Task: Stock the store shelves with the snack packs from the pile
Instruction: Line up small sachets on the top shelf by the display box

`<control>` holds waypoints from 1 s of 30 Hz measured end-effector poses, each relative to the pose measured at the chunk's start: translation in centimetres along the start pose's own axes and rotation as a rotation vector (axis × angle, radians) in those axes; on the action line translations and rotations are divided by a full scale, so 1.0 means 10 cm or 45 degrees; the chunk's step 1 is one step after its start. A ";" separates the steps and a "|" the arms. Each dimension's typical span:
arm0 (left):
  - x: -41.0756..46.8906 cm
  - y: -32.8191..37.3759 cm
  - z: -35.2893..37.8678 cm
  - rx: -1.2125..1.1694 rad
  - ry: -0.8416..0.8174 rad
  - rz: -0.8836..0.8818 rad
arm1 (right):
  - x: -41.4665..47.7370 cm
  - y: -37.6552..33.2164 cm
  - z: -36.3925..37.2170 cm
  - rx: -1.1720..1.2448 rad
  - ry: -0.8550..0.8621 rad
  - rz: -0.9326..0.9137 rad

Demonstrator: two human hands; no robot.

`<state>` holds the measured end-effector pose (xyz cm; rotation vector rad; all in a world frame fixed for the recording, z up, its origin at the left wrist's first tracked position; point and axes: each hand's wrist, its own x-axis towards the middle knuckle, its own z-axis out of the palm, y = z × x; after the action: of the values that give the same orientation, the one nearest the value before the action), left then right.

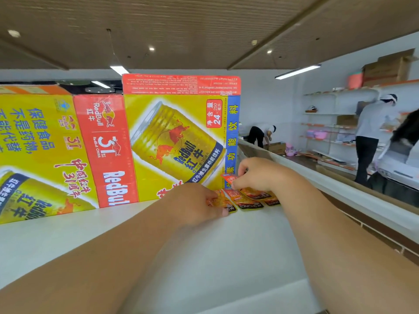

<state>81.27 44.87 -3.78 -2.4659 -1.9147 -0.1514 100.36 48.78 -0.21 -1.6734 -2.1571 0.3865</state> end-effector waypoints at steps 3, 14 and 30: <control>0.00 0.00 0.02 0.000 0.006 -0.005 | -0.02 -0.03 0.02 -0.024 -0.013 -0.004; 0.03 -0.33 -0.01 -0.307 -0.065 0.018 | -0.07 -0.22 0.11 -0.221 -0.018 -0.022; -0.01 -0.28 -0.02 -0.367 -0.027 0.016 | -0.09 -0.29 0.18 -0.279 -0.055 0.001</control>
<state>78.47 45.44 -3.72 -2.6621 -2.0130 -0.4313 97.22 47.17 -0.67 -1.7957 -2.3011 0.1931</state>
